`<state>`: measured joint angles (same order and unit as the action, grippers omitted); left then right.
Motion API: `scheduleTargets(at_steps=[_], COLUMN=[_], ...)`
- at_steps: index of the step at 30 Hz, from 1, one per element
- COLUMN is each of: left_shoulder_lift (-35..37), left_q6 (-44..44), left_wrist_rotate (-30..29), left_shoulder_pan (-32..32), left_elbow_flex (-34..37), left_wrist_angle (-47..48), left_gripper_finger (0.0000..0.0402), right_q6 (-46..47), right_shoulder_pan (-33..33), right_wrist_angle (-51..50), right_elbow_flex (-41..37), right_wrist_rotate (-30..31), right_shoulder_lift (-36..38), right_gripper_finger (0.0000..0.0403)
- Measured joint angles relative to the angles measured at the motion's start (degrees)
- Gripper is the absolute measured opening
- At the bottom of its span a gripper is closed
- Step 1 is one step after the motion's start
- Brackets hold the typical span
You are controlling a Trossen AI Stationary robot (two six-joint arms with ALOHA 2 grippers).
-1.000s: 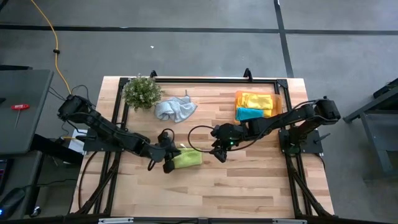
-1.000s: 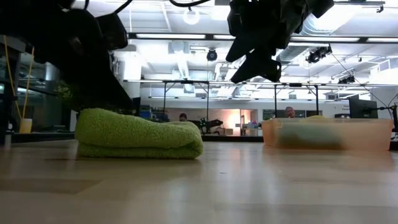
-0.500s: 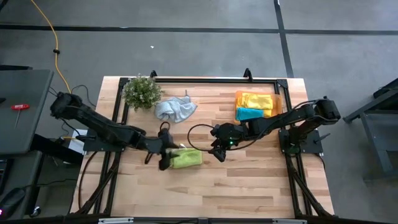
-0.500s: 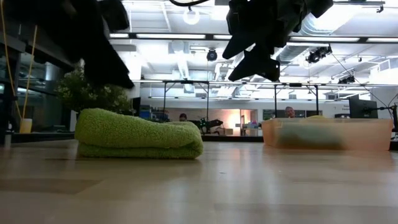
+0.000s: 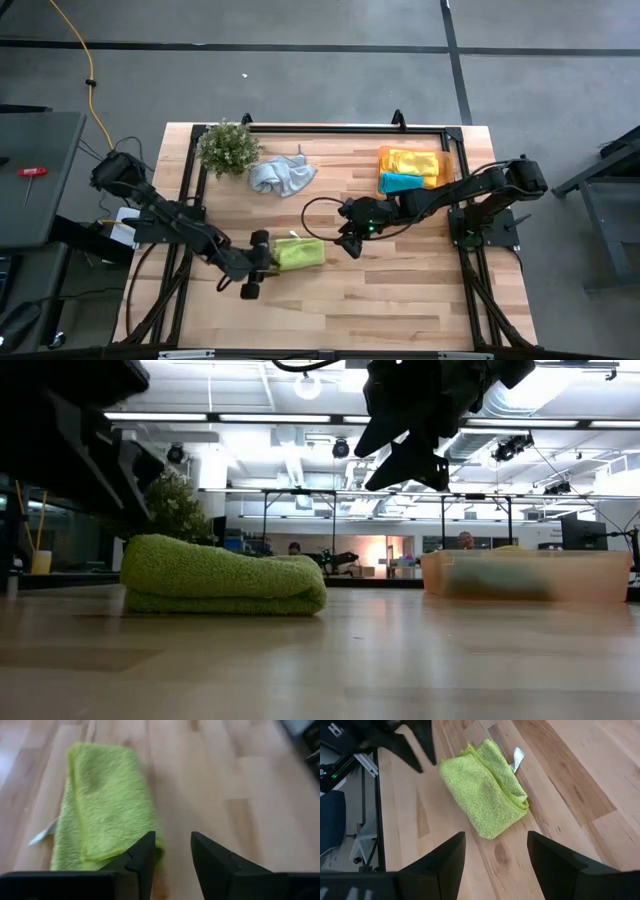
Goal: Fold microfiber towels
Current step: Fold the green microfiber cloth
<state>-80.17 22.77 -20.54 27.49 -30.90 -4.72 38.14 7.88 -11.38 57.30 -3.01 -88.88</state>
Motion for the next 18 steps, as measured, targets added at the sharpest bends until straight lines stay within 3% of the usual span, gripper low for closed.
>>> scheduleTargets(at_steps=[7,14,18], left_shoulder_lift=[-4.8,-2.8,-2.7], left_q6=[-0.7,-6.0,-8.3], left_wrist_rotate=[-1.7,-10.1,-6.3], left_shoulder_pan=[-2.6,-4.8,-6.8], left_elbow_flex=[0.1,0.0,0.0], left_wrist_angle=[1.1,3.9,10.4], left_gripper_finger=[0.0087,0.0074,0.0074], right_q6=[1.5,3.4,3.4], right_shoulder_pan=[0.0,0.0,0.0], right_wrist_angle=[0.1,0.1,0.1], right_elbow_flex=[0.0,0.0,0.0], right_wrist_rotate=[-0.3,-0.5,-0.5], right_shoulder_lift=[0.0,0.0,0.0], right_gripper_finger=[0.0206,0.0206,0.0206])
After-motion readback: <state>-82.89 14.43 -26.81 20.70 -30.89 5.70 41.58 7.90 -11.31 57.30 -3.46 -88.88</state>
